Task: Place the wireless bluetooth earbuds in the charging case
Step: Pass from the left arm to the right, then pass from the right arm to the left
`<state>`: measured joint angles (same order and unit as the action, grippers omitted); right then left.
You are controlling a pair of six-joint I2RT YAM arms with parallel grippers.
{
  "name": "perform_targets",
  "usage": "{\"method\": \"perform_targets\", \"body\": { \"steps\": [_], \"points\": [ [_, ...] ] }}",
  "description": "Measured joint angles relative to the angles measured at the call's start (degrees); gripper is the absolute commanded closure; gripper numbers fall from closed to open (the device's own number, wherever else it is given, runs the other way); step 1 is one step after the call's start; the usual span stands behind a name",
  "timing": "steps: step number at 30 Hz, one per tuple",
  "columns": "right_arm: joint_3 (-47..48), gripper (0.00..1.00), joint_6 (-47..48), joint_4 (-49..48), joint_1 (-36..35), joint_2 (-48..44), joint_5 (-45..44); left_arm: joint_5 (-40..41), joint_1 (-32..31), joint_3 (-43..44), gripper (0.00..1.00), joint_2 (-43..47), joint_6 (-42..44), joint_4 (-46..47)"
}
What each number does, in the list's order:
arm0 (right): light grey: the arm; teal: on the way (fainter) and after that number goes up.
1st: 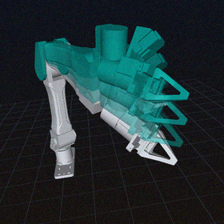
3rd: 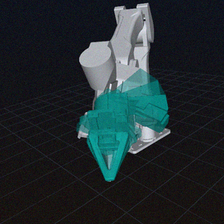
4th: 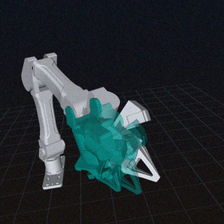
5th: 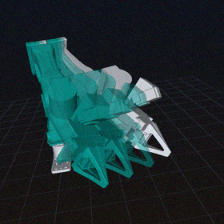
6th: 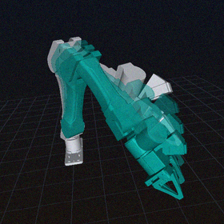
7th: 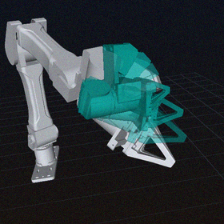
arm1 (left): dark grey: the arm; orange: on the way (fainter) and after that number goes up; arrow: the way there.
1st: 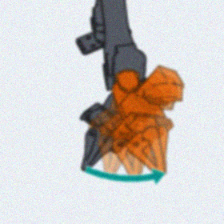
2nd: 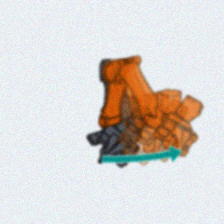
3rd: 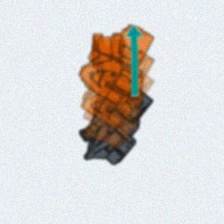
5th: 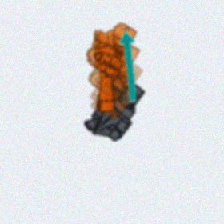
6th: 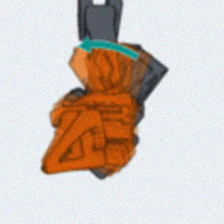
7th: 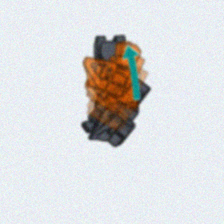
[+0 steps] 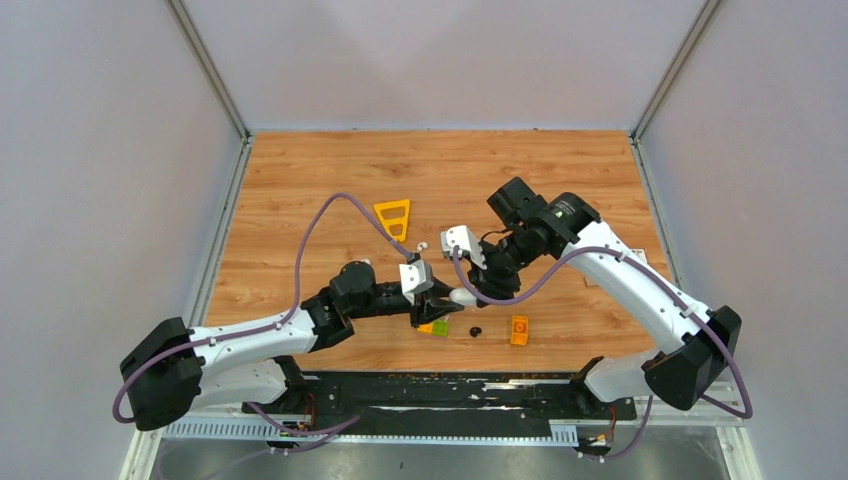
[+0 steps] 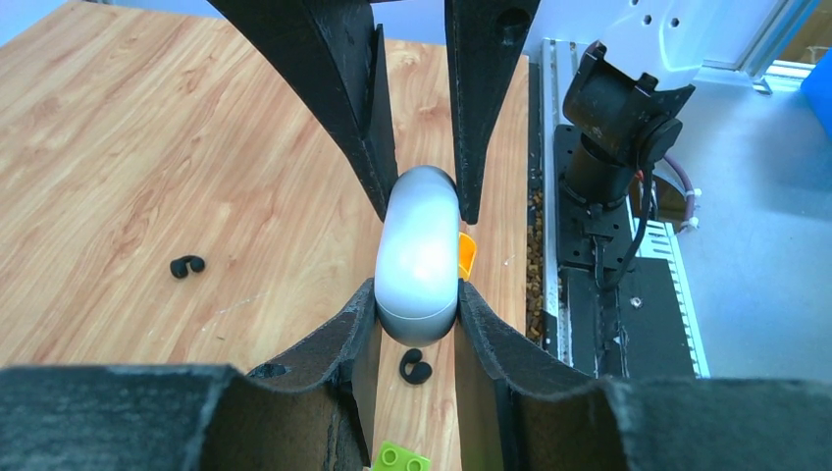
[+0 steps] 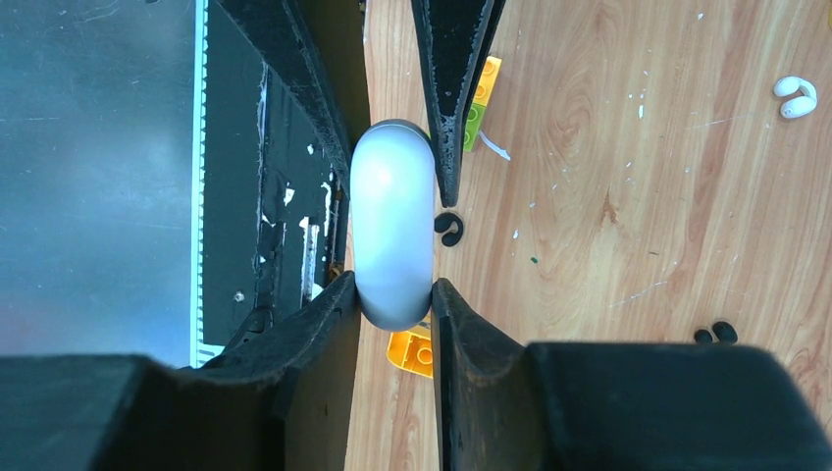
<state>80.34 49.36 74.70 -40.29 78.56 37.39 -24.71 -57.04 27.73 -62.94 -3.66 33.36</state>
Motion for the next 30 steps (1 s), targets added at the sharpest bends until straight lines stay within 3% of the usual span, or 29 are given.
{"method": "perform_targets", "body": {
  "steps": [2,6,15,20,24,26,27,30],
  "points": [
    [0.0,0.83,-0.13,0.0,0.02,0.0,0.17,-0.02,0.0,-0.09,0.98,0.04,-0.09,0.17],
    [0.0,0.87,-0.42,0.02,0.11,0.0,0.59,0.02,0.0,-0.26,0.61,0.15,-0.39,0.35],
    [0.0,0.89,-1.46,-0.2,0.09,0.0,1.14,0.7,0.0,-0.24,0.53,-0.26,-0.7,0.28],
    [0.0,0.88,-1.81,-0.46,0.09,0.0,1.68,0.76,0.0,-0.24,0.61,-0.28,-0.87,0.33],
    [0.0,0.87,-1.88,-0.79,0.09,0.0,1.62,0.24,0.0,-0.24,0.82,-0.28,-1.31,0.35],
    [0.0,0.82,-1.9,-0.79,0.09,0.0,1.6,-0.31,0.0,-0.24,0.95,-0.39,-1.38,0.33],
    [0.0,0.74,-1.92,-0.79,0.09,0.0,1.6,-0.37,0.0,-0.24,0.99,-0.5,-1.57,0.35],
    [0.0,0.61,-2.25,-0.7,0.09,0.0,1.38,-0.81,0.07,-0.24,1.0,-1.05,-1.84,0.9]
  ]
}}
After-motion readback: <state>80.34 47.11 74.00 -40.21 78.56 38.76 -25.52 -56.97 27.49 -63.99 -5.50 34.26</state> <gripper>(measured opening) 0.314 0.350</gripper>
